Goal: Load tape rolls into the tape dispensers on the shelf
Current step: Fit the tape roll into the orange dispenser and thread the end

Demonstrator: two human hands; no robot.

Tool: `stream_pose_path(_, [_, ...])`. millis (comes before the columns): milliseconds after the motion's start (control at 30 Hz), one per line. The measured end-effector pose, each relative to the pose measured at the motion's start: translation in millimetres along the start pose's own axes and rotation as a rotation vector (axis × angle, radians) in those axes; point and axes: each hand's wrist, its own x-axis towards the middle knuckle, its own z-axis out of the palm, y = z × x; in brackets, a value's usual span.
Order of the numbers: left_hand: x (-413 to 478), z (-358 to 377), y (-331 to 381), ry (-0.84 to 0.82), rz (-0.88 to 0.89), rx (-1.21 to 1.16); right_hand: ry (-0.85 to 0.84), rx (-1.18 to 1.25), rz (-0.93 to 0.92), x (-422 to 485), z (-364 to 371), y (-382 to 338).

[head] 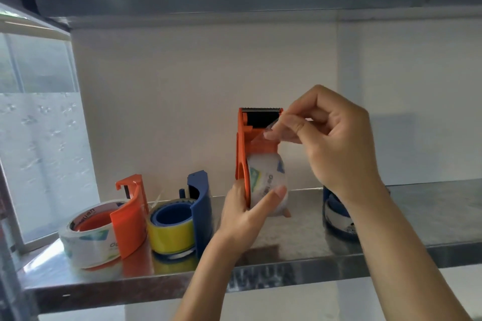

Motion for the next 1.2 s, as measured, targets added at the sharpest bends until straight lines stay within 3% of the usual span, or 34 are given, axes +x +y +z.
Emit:
stream_pose_path(267, [1.1, 3.2, -3.0, 0.038, -0.076, -0.034, 0.111, 0.093, -0.119, 44.7, -19.5, -35.6])
stream_pose_path(600, [8.1, 3.0, -12.9, 0.113, -0.143, -0.052, 0.109, 0.107, -0.071, 55.8, -18.8, -28.7])
stream_pose_path(1200, [8.0, -4.2, -15.1, 0.024, -0.036, 0.069, 0.11, 0.06, -0.086, 58.9, -17.9, -24.2])
